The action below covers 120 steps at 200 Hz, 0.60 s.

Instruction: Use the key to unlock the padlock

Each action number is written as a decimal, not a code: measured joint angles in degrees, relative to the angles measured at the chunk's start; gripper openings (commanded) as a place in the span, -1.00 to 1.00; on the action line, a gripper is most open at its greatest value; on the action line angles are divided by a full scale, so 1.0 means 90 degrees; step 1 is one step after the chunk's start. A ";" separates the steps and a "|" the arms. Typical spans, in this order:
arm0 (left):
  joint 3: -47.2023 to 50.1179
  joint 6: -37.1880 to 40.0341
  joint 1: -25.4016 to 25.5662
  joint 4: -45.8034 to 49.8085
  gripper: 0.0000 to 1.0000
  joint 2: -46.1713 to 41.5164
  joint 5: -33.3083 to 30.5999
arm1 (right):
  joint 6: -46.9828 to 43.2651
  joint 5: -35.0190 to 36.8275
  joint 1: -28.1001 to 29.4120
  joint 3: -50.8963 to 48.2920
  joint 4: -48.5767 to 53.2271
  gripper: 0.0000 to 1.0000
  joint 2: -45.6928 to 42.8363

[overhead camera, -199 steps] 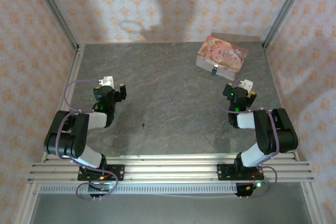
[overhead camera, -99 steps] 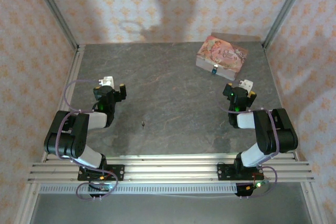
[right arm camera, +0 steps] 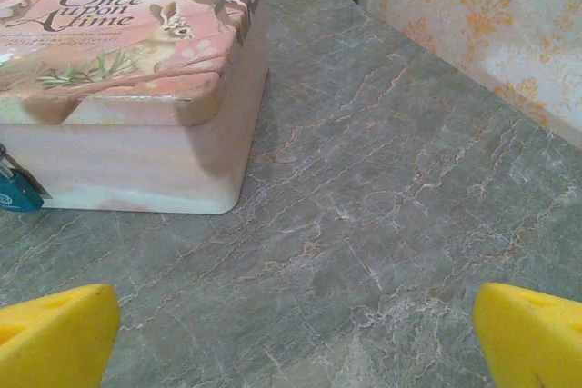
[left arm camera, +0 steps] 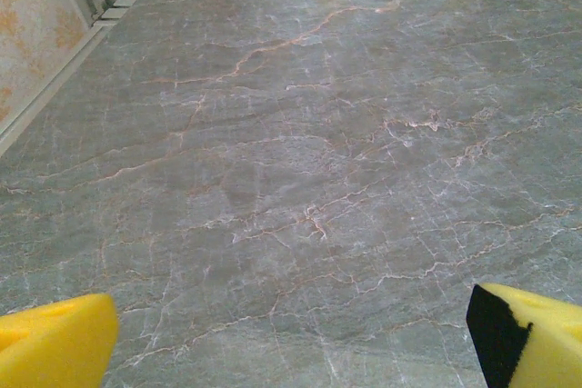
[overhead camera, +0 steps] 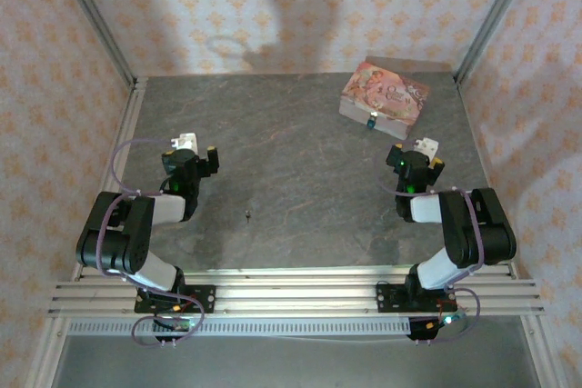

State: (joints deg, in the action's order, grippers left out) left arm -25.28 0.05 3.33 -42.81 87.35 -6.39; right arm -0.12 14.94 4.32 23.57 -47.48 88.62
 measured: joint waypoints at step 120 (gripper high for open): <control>-0.1904 -0.0245 -0.0007 0.2732 1.00 -0.0294 -0.0381 | -0.0005 0.0002 -0.0015 -0.0005 0.0192 0.99 -0.0311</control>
State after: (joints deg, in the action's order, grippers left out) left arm -42.41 -2.15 3.27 -18.22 84.71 -9.82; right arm -0.16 14.96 4.19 23.53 -45.76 85.82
